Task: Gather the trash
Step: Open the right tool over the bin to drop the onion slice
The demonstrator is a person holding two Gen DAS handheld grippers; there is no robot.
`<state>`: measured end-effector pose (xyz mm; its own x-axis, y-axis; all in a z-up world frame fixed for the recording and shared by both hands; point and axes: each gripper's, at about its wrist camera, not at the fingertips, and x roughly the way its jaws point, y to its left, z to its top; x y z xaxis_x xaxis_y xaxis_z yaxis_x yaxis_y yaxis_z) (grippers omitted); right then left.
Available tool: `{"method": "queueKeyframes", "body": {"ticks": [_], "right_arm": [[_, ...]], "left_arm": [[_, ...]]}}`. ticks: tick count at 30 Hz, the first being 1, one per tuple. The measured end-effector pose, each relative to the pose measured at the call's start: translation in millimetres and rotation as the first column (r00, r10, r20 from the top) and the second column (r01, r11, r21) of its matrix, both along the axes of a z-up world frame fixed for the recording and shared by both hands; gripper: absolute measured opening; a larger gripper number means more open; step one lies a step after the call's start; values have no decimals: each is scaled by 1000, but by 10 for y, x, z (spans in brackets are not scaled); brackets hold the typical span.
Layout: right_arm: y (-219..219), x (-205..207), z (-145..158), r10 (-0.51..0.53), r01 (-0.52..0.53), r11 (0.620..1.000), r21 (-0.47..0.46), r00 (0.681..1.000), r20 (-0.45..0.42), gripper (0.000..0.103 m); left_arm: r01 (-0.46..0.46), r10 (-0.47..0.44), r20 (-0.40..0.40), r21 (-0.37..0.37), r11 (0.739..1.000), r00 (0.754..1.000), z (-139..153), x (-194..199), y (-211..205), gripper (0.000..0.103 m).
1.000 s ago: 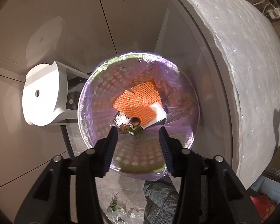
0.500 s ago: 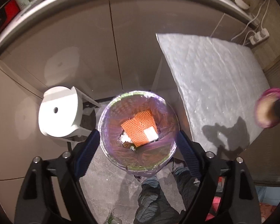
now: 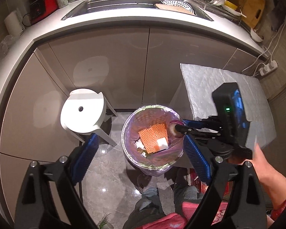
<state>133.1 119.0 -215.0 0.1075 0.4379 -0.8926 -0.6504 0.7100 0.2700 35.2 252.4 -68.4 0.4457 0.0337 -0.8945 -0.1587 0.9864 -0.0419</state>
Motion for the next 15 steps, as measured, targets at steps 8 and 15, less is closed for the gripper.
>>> {"method": "queueKeyframes", "body": {"ticks": [8, 15], "right_arm": [[321, 12, -451, -4, -4, 993, -117, 998, -63, 46], [255, -18, -239, -65, 59, 991, -123, 997, -41, 79]], "left_arm": [[-3, 3, 6, 17, 1000, 1000, 30, -91, 24, 86], [22, -21, -16, 49, 999, 1000, -39, -73, -32, 86]]}}
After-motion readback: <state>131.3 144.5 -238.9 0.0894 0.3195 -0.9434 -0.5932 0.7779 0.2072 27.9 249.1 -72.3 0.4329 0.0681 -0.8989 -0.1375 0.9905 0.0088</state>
